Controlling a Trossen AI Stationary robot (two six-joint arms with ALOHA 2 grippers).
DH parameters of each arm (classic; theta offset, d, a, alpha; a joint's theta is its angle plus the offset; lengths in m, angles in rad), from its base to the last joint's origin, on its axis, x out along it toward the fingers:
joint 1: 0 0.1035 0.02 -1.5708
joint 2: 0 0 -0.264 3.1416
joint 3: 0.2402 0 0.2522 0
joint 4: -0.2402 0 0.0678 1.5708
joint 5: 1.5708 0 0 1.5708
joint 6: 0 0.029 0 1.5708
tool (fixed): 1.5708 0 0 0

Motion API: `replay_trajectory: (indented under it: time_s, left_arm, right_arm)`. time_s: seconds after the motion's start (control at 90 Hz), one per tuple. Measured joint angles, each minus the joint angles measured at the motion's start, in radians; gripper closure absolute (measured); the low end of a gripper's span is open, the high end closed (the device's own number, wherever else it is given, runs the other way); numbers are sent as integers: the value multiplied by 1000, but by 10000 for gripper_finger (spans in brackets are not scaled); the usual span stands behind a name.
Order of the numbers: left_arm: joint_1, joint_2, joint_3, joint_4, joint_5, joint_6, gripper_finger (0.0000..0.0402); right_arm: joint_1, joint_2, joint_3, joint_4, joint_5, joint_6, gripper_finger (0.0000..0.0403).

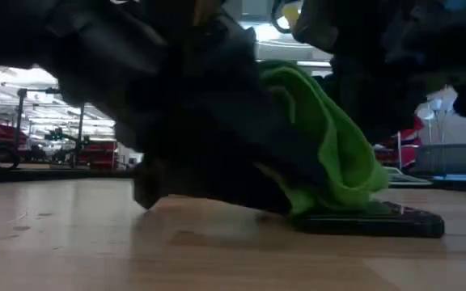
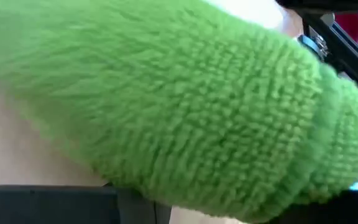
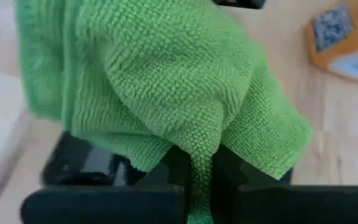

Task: Apply microfiber cloth
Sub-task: Wipe the front of the black cellphone using the green microfiber cloth

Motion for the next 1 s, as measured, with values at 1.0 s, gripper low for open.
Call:
replay_trajectory:
  time_s: [1.0]
  left_arm:
    - [26,33,78,-87,-21,-16,270]
  right_arm:
    - [44,-154,-15,-191,56,313,393]
